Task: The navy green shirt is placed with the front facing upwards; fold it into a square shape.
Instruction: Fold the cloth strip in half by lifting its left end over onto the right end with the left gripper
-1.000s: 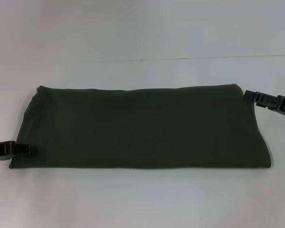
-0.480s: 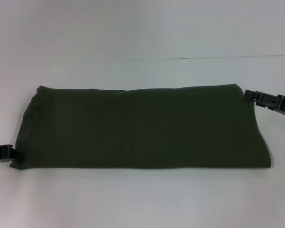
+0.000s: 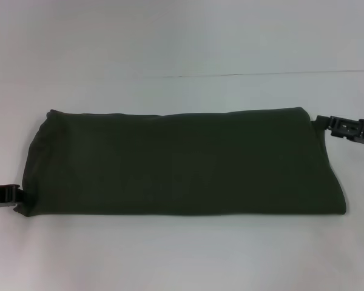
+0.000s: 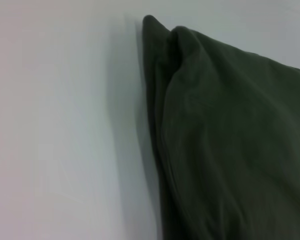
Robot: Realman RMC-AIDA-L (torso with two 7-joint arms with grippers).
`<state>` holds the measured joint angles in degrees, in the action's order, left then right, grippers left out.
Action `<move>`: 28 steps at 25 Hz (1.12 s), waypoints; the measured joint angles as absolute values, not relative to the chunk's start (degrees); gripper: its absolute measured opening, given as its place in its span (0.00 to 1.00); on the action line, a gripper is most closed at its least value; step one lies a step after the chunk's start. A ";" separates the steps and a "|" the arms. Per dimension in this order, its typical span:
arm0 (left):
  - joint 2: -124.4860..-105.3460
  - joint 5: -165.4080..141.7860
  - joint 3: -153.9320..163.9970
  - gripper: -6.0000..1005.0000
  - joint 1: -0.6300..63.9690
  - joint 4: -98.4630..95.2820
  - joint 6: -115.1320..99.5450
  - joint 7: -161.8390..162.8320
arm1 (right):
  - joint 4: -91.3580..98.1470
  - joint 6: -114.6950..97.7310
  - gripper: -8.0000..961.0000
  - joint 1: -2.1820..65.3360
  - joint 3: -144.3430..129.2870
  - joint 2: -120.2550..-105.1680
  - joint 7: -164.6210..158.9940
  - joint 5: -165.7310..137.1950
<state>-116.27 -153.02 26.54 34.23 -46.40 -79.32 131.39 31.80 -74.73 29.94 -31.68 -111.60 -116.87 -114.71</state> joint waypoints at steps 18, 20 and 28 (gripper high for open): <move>-116.18 -153.01 26.71 0.01 34.45 -46.50 -81.62 130.26 | 41.00 -84.54 0.86 38.04 -39.09 -107.66 -150.03 -147.82; -116.18 -153.01 26.72 0.01 34.45 -46.50 -81.65 130.15 | 40.17 -84.02 0.86 38.17 -39.10 -108.24 -149.55 -147.83; -116.09 -152.96 26.64 0.01 34.50 -46.49 -81.63 130.00 | 39.62 -83.19 0.86 38.94 -39.29 -109.77 -148.94 -147.94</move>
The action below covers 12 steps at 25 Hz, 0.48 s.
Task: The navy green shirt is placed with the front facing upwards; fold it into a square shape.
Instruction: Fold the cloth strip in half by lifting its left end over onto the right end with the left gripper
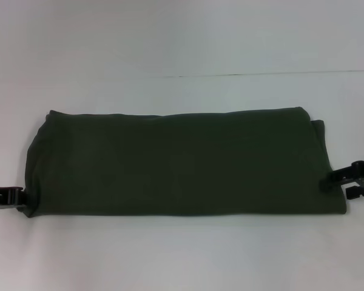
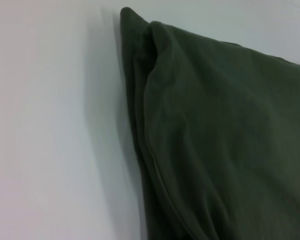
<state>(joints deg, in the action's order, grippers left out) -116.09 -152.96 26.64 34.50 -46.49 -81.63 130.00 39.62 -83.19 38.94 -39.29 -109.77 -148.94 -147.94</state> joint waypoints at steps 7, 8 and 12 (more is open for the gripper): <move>-116.09 -152.89 26.60 0.01 34.54 -46.49 -81.66 129.99 | 38.09 -81.87 0.86 39.52 -39.89 -110.41 -148.62 -148.02; -116.09 -152.87 26.61 0.01 34.54 -46.49 -81.66 129.99 | 37.91 -81.79 0.86 39.63 -39.94 -110.44 -148.62 -148.02; -116.09 -152.84 26.70 0.01 34.54 -46.49 -81.65 130.01 | 37.36 -81.39 0.86 39.92 -40.45 -110.52 -148.68 -148.05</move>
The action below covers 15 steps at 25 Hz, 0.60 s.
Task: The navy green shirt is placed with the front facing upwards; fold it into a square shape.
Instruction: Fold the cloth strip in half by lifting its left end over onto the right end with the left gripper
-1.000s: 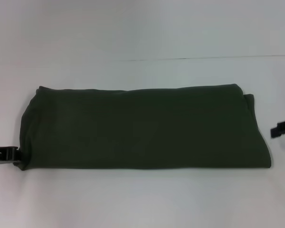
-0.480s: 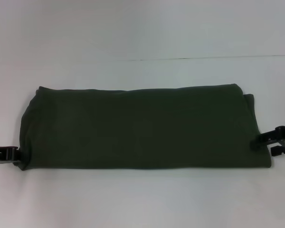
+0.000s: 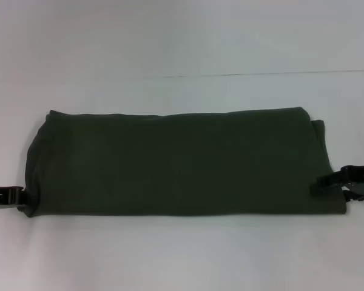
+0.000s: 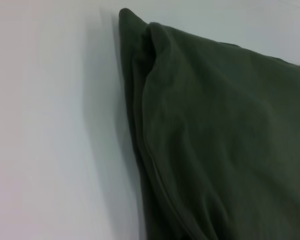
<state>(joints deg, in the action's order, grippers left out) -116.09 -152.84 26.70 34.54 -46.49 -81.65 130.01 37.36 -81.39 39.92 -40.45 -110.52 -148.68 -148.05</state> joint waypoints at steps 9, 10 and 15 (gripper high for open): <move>-116.10 -152.87 26.52 0.01 34.54 -46.49 -81.74 130.09 | 37.61 -81.57 0.79 40.34 -41.43 -110.56 -149.08 -148.10; -116.10 -152.87 26.50 0.01 34.54 -46.49 -81.75 130.08 | 37.50 -81.57 0.75 40.43 -41.64 -110.56 -149.04 -148.10; -116.10 -152.88 26.56 0.01 34.54 -46.48 -81.77 130.02 | 37.29 -81.42 0.56 40.56 -42.49 -110.56 -149.08 -148.10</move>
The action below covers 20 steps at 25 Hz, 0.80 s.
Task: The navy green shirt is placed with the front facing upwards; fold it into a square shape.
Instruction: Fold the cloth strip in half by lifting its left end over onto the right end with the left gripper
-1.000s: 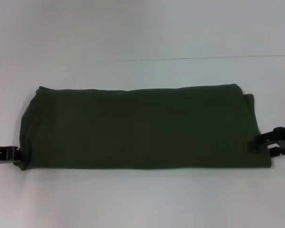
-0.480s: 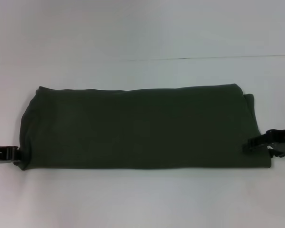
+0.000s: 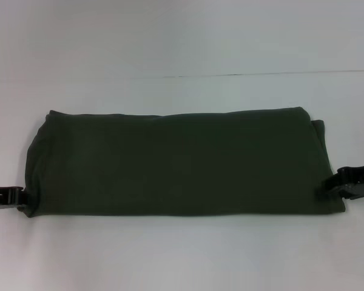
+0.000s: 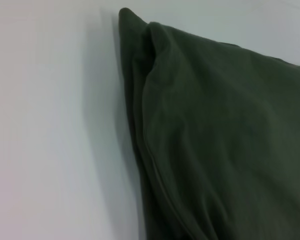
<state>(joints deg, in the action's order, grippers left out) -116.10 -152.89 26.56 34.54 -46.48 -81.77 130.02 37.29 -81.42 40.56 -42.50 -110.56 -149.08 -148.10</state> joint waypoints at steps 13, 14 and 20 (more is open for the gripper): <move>-116.10 -152.89 26.62 0.01 34.54 -46.40 -81.83 129.99 | 37.27 -81.51 0.19 40.61 -44.25 -110.54 -149.32 -148.18; -116.10 -152.90 26.62 0.01 34.54 -46.40 -81.86 129.99 | 37.27 -81.54 0.17 40.60 -44.50 -110.51 -149.32 -148.18; -115.99 -152.81 26.34 0.01 34.77 -46.51 -84.62 129.50 | 37.33 -82.47 0.02 40.61 -45.00 -110.00 -148.64 -148.18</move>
<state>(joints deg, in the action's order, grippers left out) -115.99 -152.81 26.34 34.77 -46.51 -84.62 129.50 37.33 -82.47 40.60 -45.00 -110.00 -148.64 -148.18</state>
